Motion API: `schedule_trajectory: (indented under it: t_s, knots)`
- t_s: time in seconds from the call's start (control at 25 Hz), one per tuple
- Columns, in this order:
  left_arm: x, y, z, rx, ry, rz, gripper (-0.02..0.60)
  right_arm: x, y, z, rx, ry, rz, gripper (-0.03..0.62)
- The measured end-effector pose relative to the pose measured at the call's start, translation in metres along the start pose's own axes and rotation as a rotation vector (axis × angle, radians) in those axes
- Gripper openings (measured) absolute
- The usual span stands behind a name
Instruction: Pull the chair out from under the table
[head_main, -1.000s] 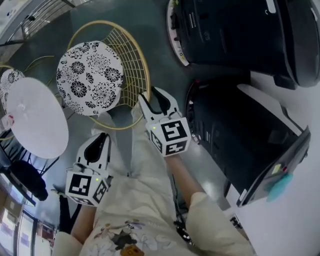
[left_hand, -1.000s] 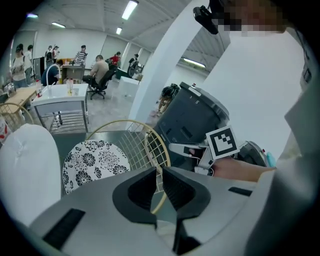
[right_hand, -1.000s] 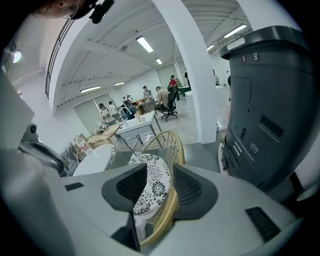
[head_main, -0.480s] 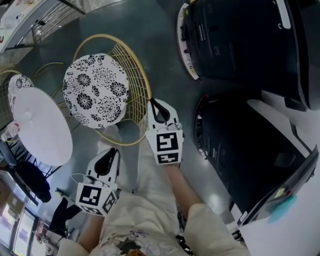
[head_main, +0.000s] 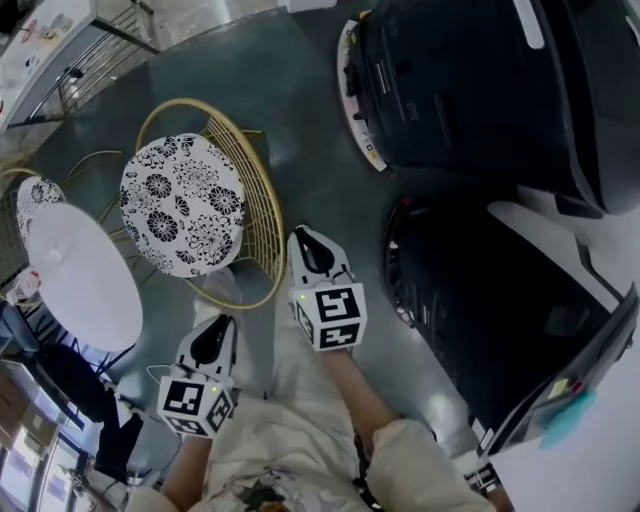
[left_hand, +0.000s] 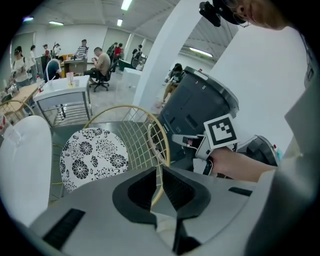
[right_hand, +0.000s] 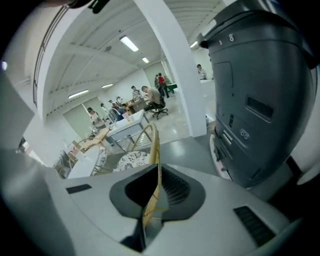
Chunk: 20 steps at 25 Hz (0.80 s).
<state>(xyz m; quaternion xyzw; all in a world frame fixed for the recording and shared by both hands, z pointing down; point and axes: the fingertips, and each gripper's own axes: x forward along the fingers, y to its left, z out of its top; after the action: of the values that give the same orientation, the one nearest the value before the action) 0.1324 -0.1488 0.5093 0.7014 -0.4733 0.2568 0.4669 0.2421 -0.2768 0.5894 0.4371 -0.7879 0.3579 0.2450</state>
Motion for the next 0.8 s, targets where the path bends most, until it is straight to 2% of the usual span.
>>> schedule_trajectory:
  t_s: [0.04,0.12,0.24,0.44,0.56,0.6,0.64,0.8]
  knots:
    - [0.002,-0.001,-0.002,-0.003,0.005,-0.001,0.046,0.002,0.01,0.006,-0.005,-0.01,0.039,0.022]
    - [0.004,-0.006,-0.001,-0.002,0.006,-0.007,0.046,0.008,0.025,0.012,-0.009,-0.005,0.096,0.158]
    - [0.001,-0.01,0.001,-0.012,0.0,-0.011,0.046,0.02,0.031,0.015,-0.032,0.005,0.095,0.193]
    - [-0.007,-0.002,-0.004,-0.02,0.007,0.008,0.046,0.039,0.034,0.019,-0.069,0.018,0.088,0.196]
    - [-0.01,0.004,-0.008,-0.03,0.012,0.021,0.046,0.047,0.03,0.018,-0.128,0.05,0.039,0.193]
    - [-0.011,0.006,-0.008,-0.031,0.012,0.023,0.046,0.048,0.026,0.017,-0.146,0.06,0.015,0.177]
    - [-0.011,0.008,-0.009,-0.033,0.012,0.024,0.046,0.049,0.022,0.016,-0.153,0.066,-0.003,0.096]
    - [-0.012,0.009,-0.01,-0.037,0.011,0.023,0.046,0.049,0.02,0.015,-0.124,0.079,-0.005,0.075]
